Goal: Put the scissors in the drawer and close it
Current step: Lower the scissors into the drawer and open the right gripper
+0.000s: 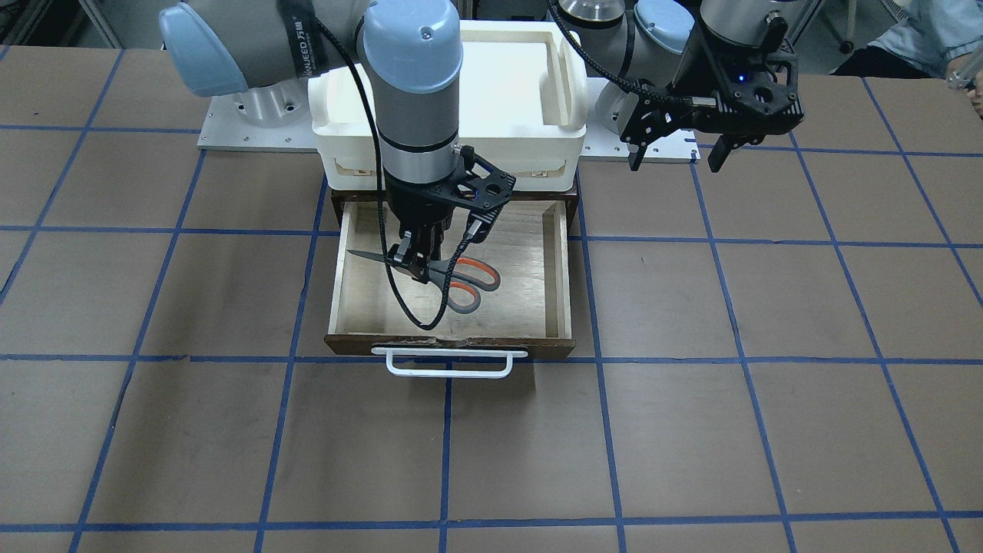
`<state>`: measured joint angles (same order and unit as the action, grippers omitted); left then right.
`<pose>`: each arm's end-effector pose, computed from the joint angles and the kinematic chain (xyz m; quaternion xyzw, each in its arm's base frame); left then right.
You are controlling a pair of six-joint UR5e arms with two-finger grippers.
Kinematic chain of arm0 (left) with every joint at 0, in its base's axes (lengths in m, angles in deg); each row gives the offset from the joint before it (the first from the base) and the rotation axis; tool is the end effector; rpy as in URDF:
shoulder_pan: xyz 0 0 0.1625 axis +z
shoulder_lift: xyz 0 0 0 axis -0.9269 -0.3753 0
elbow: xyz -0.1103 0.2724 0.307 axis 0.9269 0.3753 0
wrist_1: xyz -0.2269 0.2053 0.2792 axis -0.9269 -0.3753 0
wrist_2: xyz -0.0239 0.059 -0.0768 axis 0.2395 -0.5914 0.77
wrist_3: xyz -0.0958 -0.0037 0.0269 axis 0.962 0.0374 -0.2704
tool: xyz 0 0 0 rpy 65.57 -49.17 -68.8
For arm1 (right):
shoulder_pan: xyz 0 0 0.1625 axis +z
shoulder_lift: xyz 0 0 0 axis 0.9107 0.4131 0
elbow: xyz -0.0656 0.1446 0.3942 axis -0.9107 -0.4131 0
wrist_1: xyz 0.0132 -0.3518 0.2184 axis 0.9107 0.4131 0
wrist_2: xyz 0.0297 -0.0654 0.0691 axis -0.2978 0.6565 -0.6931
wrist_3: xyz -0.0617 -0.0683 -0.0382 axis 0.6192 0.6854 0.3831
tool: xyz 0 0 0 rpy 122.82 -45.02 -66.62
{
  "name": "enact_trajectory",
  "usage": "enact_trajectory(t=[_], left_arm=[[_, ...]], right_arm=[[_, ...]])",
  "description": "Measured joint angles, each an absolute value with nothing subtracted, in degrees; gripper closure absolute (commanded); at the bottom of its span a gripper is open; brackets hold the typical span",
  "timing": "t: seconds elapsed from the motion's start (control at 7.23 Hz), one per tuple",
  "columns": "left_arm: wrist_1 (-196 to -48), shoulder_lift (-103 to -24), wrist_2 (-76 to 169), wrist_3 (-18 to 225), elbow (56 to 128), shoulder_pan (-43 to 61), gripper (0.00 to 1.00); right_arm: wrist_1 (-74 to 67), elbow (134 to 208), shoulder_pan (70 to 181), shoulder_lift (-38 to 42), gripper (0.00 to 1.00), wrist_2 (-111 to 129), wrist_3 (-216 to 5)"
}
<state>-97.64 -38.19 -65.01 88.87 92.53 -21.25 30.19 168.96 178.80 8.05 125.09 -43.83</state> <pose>-0.1268 -0.4551 0.5161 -0.0084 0.9998 -0.0175 0.0008 0.3502 -0.4918 0.3855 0.5574 -0.8285 0.0414 0.0344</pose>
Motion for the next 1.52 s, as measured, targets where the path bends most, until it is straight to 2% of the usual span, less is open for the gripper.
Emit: enact_trajectory(t=[1.52], left_arm=[[-97.7,-38.1,-65.0,88.9,92.6,-21.3,0.00]], right_arm=[[31.5,169.1,180.5,3.5,1.00,122.6,-35.4]])
